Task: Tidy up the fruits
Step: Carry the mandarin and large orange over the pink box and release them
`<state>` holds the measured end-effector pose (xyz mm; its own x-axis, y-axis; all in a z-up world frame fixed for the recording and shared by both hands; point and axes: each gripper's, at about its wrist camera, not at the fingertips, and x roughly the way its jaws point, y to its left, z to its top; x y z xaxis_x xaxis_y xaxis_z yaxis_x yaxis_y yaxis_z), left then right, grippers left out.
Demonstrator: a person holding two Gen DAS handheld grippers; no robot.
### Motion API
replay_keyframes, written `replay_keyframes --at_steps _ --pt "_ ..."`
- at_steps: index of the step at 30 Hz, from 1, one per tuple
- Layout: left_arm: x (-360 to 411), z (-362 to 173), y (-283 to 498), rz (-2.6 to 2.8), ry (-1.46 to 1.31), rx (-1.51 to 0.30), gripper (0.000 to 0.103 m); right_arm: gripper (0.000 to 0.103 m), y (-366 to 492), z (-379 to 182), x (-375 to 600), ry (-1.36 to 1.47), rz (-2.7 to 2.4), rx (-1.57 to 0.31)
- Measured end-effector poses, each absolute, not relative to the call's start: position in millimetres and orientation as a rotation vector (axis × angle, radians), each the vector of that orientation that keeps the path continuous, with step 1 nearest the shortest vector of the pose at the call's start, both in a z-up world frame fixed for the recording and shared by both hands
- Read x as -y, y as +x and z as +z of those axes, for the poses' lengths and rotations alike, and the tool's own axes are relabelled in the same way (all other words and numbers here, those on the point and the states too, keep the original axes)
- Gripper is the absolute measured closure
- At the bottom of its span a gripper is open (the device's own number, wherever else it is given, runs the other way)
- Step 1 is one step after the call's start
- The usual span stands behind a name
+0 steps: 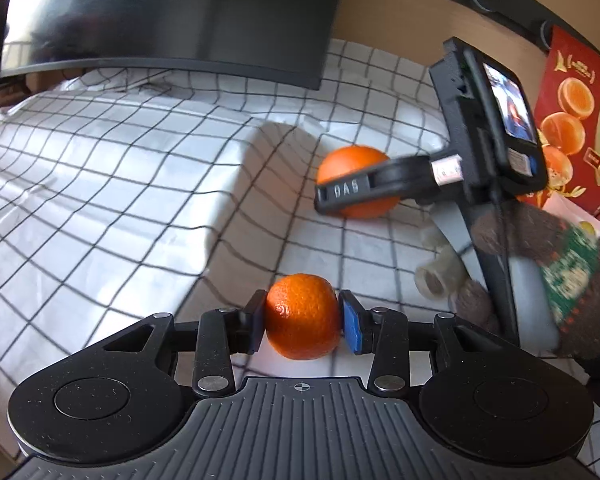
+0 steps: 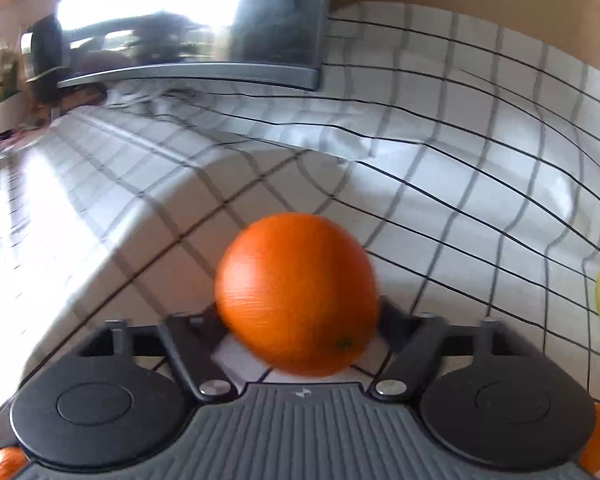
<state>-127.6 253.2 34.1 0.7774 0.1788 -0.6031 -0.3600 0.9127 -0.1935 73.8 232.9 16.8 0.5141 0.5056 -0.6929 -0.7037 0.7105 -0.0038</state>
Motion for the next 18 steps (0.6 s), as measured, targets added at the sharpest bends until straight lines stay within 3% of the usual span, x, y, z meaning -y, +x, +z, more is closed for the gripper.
replay_keyframes --at_steps 8,18 --pt "-204 47 -111 0.175 -0.282 -0.587 0.059 0.035 27 36 -127 -0.222 0.805 -0.803" --pt "-82 38 -67 -0.101 -0.235 -0.611 0.059 0.035 -38 47 73 -0.130 0.567 -0.771"
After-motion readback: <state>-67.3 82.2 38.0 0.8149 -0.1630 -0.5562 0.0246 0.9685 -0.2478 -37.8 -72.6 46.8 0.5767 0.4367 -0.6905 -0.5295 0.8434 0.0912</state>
